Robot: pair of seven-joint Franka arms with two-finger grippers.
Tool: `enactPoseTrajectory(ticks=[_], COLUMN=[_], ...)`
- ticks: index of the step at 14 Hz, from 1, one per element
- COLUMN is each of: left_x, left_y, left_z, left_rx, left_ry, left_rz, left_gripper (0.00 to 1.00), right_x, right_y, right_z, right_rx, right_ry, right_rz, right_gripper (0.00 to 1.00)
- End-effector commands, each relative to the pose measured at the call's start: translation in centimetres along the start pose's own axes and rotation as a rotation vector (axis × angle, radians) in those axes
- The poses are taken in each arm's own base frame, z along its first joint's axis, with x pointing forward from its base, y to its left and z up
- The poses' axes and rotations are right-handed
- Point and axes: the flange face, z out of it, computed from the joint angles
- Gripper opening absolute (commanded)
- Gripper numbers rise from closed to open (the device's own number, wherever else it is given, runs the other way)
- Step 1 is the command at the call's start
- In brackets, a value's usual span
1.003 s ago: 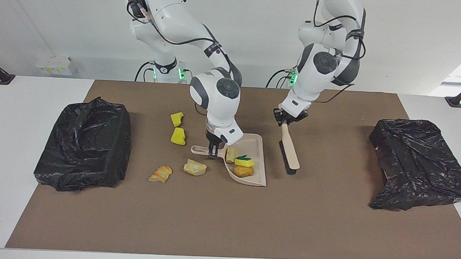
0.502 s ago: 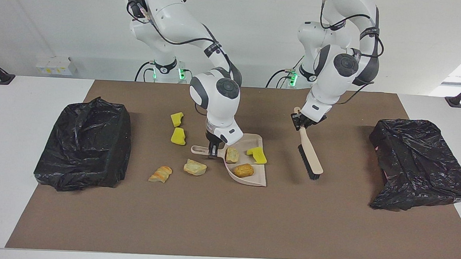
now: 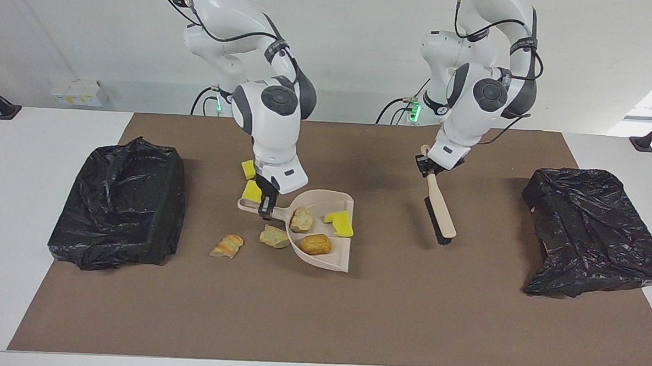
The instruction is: Sweep and dump trash in bin
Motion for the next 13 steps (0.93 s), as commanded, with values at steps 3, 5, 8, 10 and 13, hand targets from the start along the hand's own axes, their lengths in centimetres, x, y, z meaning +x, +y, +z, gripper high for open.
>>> enactPoseTrajectory(ticks=[3,5,8,10,13], left_x=[-7.1,-11.0,-16.1,-19.1,-22.3], left_y=[6.7,11.0,15.1,17.0,18.6], left_z=[2.6,3.8,6.4,8.4,9.9], left_rx=[0.046,0.052,0.046,0.025,0.012], left_ry=[0.006,0.032,0.066,0.086,0.101], left_rz=[0.112,0.091,0.058,0.044,0.038], left_gripper=[0.00,0.00,0.00,0.00,0.00], right_x=[-9.8,-13.6,-19.8,-23.8,-30.7], right_y=[-0.9,-1.1,-1.2,-0.9,-0.5], right_z=[-4.4,-6.1,-8.3,-8.7,-8.2], right_rx=[0.028,0.052,0.042,0.047,0.061], right_ry=[-0.007,-0.034,-0.055,-0.064,-0.074], right_rz=[-0.022,-0.031,-0.016,-0.021,0.003], right_gripper=[0.00,0.00,0.00,0.00,0.00])
